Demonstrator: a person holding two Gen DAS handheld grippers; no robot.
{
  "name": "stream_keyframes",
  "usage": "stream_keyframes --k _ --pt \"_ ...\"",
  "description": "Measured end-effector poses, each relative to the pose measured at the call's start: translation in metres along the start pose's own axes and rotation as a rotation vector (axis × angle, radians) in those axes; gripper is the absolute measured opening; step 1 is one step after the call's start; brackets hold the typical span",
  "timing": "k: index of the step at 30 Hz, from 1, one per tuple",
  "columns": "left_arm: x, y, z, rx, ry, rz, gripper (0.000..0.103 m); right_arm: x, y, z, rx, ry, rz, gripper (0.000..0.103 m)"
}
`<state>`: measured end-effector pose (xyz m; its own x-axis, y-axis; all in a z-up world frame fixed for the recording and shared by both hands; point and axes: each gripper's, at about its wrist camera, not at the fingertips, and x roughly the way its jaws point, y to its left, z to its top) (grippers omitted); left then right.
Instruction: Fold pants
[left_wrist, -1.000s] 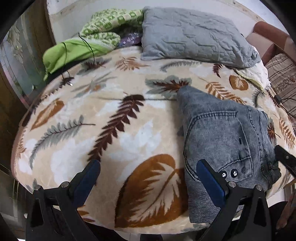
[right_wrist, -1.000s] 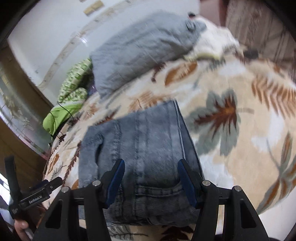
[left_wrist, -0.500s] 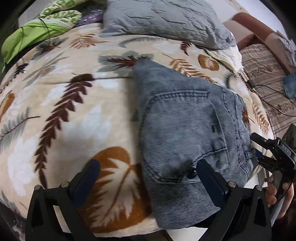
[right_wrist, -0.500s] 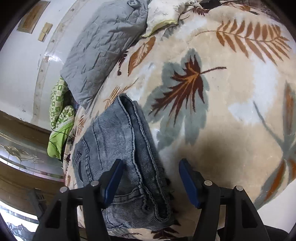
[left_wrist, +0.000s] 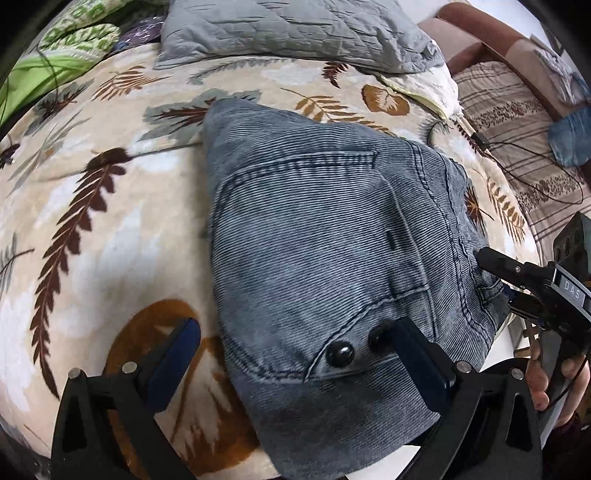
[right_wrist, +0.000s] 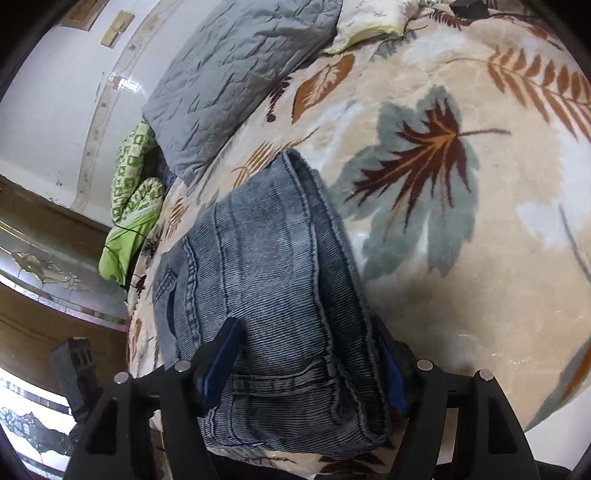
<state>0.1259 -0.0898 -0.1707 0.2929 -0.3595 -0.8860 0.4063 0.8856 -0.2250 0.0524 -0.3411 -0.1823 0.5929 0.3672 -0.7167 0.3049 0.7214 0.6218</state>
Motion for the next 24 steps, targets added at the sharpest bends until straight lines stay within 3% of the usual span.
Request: stream_keyframes --k 7,9,11,15,18,24 --pt "0.007 0.013 0.006 -0.055 0.020 -0.145 0.103 0.003 -0.010 0.005 0.055 0.028 0.087 0.073" --pt "0.006 0.012 0.003 -0.040 0.013 -0.130 0.103 0.003 -0.012 0.005 0.071 0.035 0.131 0.076" --pt "0.006 0.005 0.001 -0.006 0.004 -0.064 0.102 0.006 -0.007 0.003 0.058 0.046 0.174 0.076" --pt "0.000 -0.007 0.001 0.036 -0.028 0.008 0.095 0.008 0.009 -0.002 -0.028 0.062 0.170 0.076" --pt "-0.003 -0.003 0.002 0.026 -0.033 0.000 0.089 0.015 0.009 -0.002 -0.031 0.069 0.119 0.075" --pt "-0.002 0.017 0.008 -0.055 -0.046 -0.090 0.077 0.025 -0.002 0.005 0.060 0.070 0.159 0.075"
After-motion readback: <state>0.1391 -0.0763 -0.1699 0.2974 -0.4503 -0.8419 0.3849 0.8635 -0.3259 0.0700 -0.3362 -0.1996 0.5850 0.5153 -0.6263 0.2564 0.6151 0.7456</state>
